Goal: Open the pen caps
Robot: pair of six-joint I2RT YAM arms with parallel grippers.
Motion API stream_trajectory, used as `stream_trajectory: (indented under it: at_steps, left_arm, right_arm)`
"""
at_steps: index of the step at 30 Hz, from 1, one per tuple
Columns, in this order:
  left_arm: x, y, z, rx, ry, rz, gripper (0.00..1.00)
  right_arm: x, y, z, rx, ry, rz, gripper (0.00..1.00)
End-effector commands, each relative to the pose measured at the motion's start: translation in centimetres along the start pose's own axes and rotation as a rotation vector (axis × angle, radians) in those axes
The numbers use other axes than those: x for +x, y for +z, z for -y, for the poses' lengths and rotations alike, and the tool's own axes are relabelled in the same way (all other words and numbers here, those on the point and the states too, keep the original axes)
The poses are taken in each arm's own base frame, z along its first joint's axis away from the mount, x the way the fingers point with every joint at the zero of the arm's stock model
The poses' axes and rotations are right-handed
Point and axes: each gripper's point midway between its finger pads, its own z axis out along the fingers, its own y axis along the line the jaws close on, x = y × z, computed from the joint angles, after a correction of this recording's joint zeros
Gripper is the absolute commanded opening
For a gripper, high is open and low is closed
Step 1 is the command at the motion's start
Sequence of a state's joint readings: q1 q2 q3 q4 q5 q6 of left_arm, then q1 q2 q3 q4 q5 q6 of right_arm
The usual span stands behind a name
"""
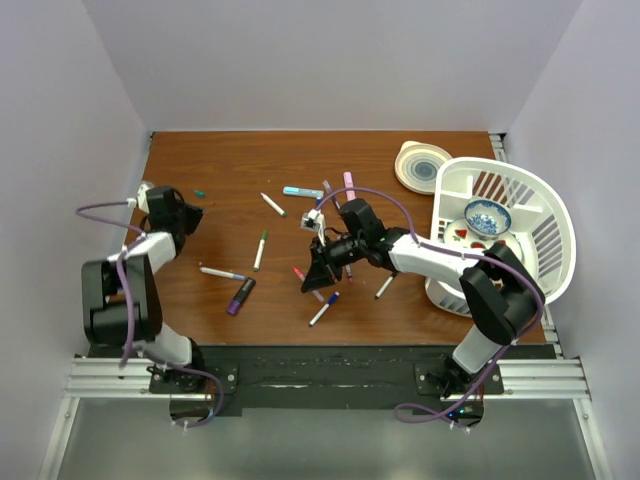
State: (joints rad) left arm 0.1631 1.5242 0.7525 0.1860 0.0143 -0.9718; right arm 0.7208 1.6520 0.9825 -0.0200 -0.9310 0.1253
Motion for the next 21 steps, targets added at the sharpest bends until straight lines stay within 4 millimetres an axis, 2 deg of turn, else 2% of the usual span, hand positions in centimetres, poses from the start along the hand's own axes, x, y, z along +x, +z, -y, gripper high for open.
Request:
stream_trajectory:
  at_steps: [1,2,3,4,5,7,8,10,11,13,14,16,21]
  left_arm:
    - [-1.2,3.9,-4.6,-0.193,0.008,-0.026,0.0]
    - [-2.2,4.7,-4.5,-0.195,0.0,-0.015,0.0]
    - [-2.4,5.3,-4.7,-0.2,-0.003,-0.019,0.0]
    - [-1.9,6.1,-5.8,-0.234,-0.007,-0.041,0.0]
    - [-2.8,6.8,-5.3,-0.225,-0.007,-0.028,0.01]
    - [-2.3,8.0,-6.4,-0.262,-0.005,-0.055,0.1]
    - [-3.1,8.6,-5.7,-0.25,0.0,-0.047,0.16]
    - [-2.7,9.8,-6.3,-0.27,0.005,-0.069,0.2]
    - [-3.1,10.1,-6.0,-0.273,0.016,-0.076,0.23]
    - [-2.5,10.9,-6.8,-0.3,0.023,-0.108,0.25]
    - [-2.8,11.2,-6.2,-0.289,0.029,-0.108,0.28]
    - [-2.6,11.6,-6.5,-0.297,0.03,-0.122,0.29]
    - [-2.8,11.7,-5.4,-0.256,0.03,-0.138,0.44]
  right_arm:
    - [-1.6,-0.9,-1.3,-0.04,-0.101,0.016,0.0]
    - [-1.6,-1.0,-1.3,-0.04,-0.098,0.016,0.0]
    - [-1.7,-1.0,-1.2,-0.037,-0.101,0.019,0.0]
    - [-1.7,-1.1,-1.2,-0.035,-0.099,0.02,0.0]
    - [-1.8,-1.3,-1.1,-0.032,-0.098,0.024,0.0]
    - [-1.9,-1.4,-1.0,-0.03,-0.099,0.028,0.0]
    - [-1.9,-1.6,-0.9,-0.028,-0.096,0.029,0.0]
    - [-2.1,-1.7,-0.8,-0.026,-0.096,0.034,0.0]
    - [-2.3,-1.9,-0.7,-0.021,-0.094,0.039,0.0]
    - [-2.4,-2.2,-0.6,-0.015,-0.097,0.046,0.0]
    - [-2.5,-2.3,-0.5,-0.011,-0.095,0.049,0.0]
    - [-2.6,-2.5,-0.4,-0.006,-0.096,0.055,0.0]
    - [-2.7,-2.7,0.0,-0.001,-0.088,0.059,0.0]
